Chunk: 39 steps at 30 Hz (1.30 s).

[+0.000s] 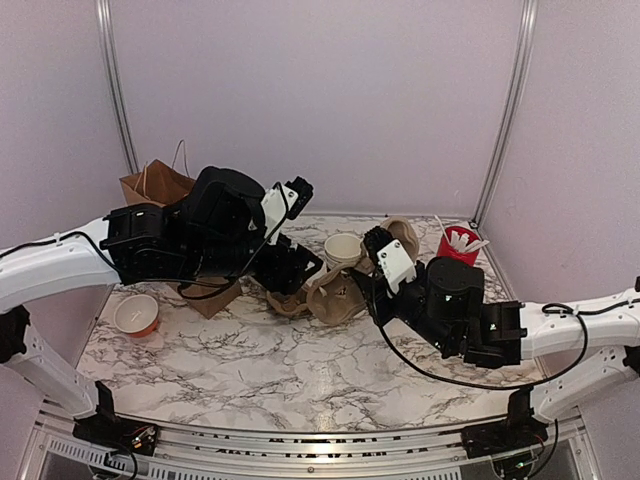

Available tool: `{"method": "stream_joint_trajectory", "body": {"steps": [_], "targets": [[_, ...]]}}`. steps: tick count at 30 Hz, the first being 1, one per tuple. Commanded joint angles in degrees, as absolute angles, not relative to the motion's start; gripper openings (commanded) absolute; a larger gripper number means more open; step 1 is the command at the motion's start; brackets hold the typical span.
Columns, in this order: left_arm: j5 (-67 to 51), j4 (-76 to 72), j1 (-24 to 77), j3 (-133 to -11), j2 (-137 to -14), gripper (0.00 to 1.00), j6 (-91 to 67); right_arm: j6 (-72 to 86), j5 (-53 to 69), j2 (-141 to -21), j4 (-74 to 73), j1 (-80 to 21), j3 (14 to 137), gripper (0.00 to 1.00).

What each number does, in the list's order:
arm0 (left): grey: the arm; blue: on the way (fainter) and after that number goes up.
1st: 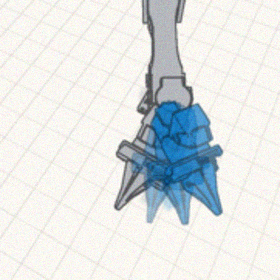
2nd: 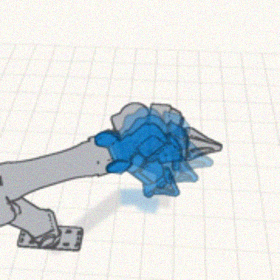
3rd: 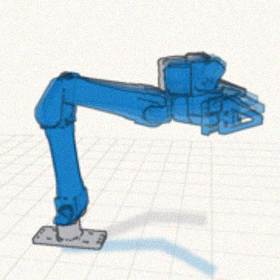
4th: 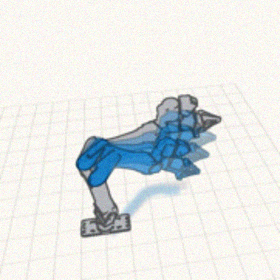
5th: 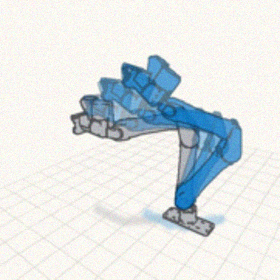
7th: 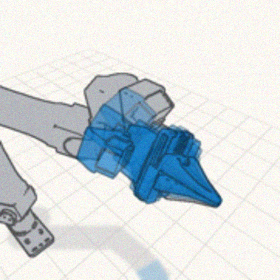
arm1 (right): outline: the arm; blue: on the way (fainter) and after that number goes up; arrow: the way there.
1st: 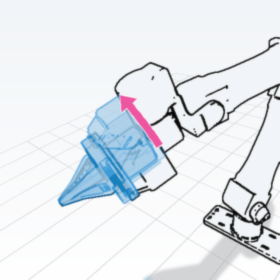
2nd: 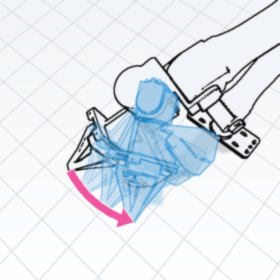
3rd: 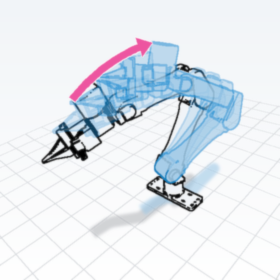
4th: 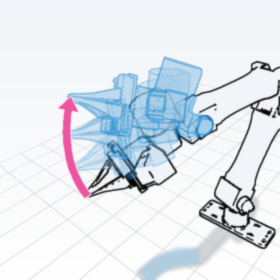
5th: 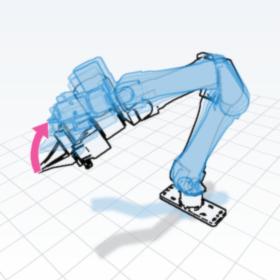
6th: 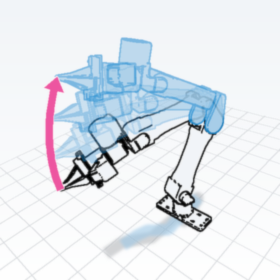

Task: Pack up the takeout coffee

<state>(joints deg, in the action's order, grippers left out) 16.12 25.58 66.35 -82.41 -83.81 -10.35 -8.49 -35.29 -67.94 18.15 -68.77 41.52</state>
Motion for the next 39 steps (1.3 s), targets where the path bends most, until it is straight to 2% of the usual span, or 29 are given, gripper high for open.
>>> {"method": "stream_joint_trajectory", "body": {"steps": [1,4,8,11,15,24,31,34,39], "targets": [[24.61,21.18,66.12,-82.08,-77.39,0.77,-13.49,-5.24,-34.22,-65.73,16.89,-67.35,41.28,0.4],[30.56,20.69,65.95,-82.29,-74.69,0.77,-16.34,-4.92,-33.52,-65.24,16.88,-66.93,40.96,0.4],[44.67,21.95,65.54,-82.79,-70.63,0.77,-22.95,-5.0,-32.34,-65.04,17.03,-66.55,40.72,0.4],[54.34,30.05,63.75,-84.95,-68.34,0.73,-32.89,-5.34,-31.68,-64.71,17.38,-66.12,40.39,0.4],[58.67,39.91,59.76,-86.56,-65.89,0.71,-42.85,-5.53,-30.89,-64.02,17.7,-65.71,39.79,0.4],[47.9,49.57,42.54,-84.85,-61.97,0.71,-51.06,-5.45,-30.23,-62.8,17.91,-65.21,38.73,0.4],[20.46,46.54,22.44,-81.78,-65.02,0.74,-49.94,-4.91,-30.28,-61.93,17.87,-65.21,38.1,0.4],[14.6,43.4,18.75,-80.09,-66.16,0.77,-49.58,-4.42,-30.4,-61.13,17.75,-65.2,37.69,0.4],[11.67,40.89,14.15,-78.46,-66.74,0.8,-50.21,-3.63,-31.06,-59.5,17.45,-65.19,36.72,0.4]]}}
